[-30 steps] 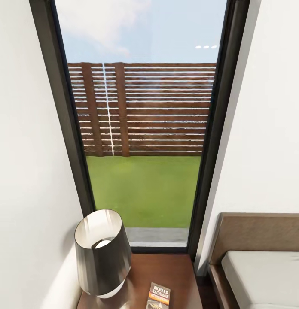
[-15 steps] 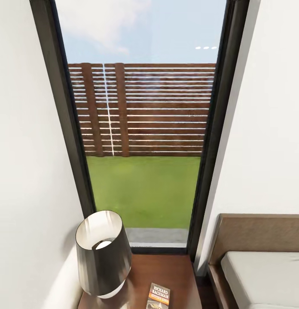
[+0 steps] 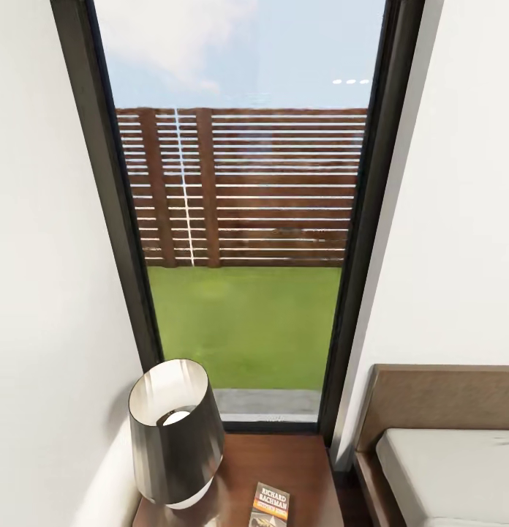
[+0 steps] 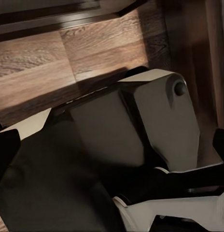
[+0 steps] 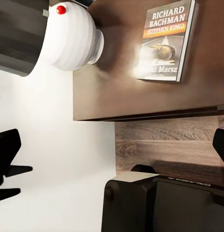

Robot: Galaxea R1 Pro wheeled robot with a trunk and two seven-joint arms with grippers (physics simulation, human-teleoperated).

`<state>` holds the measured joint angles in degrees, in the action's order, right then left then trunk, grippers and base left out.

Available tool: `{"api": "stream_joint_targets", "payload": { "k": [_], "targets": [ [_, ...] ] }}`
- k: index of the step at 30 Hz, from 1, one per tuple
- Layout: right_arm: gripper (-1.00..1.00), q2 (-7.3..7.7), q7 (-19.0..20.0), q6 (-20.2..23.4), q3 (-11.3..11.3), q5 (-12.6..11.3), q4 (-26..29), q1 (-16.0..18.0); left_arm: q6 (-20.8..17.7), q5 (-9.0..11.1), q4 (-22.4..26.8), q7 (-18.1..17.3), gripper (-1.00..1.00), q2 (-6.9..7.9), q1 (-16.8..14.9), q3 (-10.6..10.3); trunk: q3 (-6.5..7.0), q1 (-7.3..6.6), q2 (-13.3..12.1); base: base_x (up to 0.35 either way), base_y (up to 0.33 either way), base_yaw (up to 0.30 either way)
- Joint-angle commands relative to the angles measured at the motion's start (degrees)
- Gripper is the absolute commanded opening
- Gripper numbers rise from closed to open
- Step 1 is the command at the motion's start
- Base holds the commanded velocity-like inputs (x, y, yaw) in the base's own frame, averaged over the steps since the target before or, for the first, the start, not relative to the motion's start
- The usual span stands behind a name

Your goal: In the bedroom, move the book from the bed onto either nightstand, and place the two sandals side by side next to the bed.

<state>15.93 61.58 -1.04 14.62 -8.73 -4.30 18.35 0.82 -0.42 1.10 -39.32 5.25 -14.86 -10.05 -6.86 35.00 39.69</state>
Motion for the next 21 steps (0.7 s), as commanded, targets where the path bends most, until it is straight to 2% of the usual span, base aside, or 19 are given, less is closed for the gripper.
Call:
{"api": "stream_joint_targets", "payload": {
  "k": [1, 6, 21],
  "targets": [
    [1.0, 0.01, 0.24, -0.1, -0.12, -0.41, -0.26, 0.11, 0.1, -0.07, 0.05, -0.14, 1.0, -0.34, -0.03, -0.23, -0.1, 0.02, 0.08, 0.0, 0.0, 0.0],
    [1.0, -0.05, 0.23, -0.08, -0.15, -0.41, -0.27, 0.11, 0.14, -0.1, 0.07, -0.14, 1.0, -0.94, -0.05, -0.23, -0.1, 0.02, 0.08, 0.0, 0.0, 0.0],
    [1.0, -0.5, 0.25, -0.1, -0.16, -0.43, -0.24, 0.12, 0.21, -0.28, 0.13, -0.14, 1.0, -1.03, -0.07, -0.23, -0.1, 0.02, 0.08, 0.0, 0.0, 0.0]
  ]
}}
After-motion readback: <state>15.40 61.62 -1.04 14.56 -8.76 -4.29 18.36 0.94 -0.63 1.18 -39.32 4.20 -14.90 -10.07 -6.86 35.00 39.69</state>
